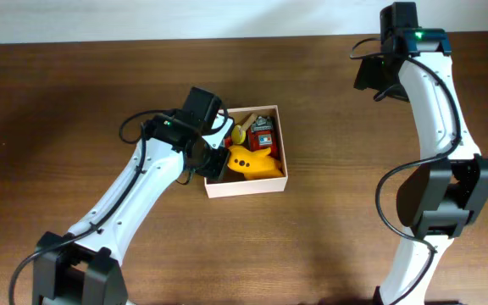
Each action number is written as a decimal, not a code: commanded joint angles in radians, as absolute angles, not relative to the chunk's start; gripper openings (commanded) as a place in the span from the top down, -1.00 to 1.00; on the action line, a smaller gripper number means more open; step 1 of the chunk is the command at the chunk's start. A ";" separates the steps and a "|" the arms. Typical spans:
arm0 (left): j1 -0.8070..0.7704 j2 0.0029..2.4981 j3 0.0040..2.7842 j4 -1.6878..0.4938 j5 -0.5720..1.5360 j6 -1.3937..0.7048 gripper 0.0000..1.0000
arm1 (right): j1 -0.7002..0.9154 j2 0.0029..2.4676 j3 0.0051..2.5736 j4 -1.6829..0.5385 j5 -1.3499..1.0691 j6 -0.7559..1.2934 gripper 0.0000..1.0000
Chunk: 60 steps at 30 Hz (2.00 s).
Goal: Pack container
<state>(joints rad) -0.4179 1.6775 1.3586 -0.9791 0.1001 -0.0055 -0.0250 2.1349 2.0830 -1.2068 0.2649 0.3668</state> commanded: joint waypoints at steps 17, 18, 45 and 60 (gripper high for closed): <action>-0.418 1.686 1.358 -0.942 0.097 -0.003 -0.49 | -0.028 2.139 2.083 -1.207 0.273 0.371 -0.98; -0.418 1.686 1.366 -0.943 0.097 -0.003 -0.49 | -0.028 2.139 2.083 -1.207 0.273 0.371 -0.98; -0.052 1.681 1.720 -1.012 0.039 -0.216 -0.99 | -0.028 2.139 2.083 -1.207 0.273 0.371 -0.98; 0.016 1.681 1.720 -1.038 0.010 -0.216 -0.99 | -0.028 2.139 2.083 -1.207 0.273 0.371 -0.98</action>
<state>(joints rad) 0.0143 1.6775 1.7000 -1.0359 0.0208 -0.2035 -0.0250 2.1349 2.0830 -1.2068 0.2649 0.3664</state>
